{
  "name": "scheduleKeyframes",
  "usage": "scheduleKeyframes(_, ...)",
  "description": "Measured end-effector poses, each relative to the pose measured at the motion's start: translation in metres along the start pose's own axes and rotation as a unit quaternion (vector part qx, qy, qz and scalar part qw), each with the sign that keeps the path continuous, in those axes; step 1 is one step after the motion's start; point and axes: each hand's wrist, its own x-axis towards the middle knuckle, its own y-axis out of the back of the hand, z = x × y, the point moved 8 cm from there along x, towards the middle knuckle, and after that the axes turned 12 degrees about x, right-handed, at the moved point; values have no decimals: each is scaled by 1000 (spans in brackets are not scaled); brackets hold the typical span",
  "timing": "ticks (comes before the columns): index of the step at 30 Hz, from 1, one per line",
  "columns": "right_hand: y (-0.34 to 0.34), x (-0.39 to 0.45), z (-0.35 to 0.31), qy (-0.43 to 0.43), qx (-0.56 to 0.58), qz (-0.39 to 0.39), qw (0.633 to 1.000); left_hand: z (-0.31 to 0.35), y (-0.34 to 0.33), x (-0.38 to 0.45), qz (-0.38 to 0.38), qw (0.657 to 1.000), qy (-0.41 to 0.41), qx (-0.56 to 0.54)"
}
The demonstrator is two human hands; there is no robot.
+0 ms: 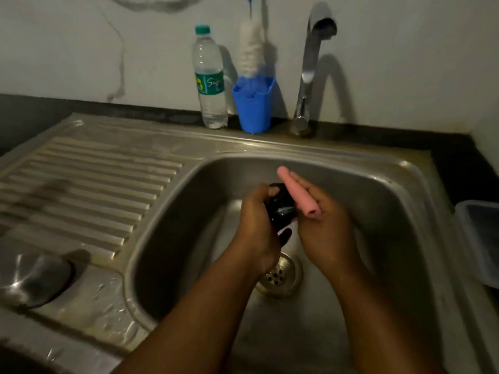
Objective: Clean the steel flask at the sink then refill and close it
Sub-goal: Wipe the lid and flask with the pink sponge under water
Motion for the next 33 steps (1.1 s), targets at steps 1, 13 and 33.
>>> scheduleKeyframes(1, -2, 0, 0, -3, 13, 4, 1000, 2, -3, -3, -17, 1000, -1, 6)
scheduleKeyframes(13, -3, 0, 14, -25, -32, 59, 997, 7, 5, 17, -25, 997, 2, -73)
scheduleKeyframes(33, -28, -4, 2, 41, -60, 3, 997, 10, 14, 2, 47, 996, -18, -74)
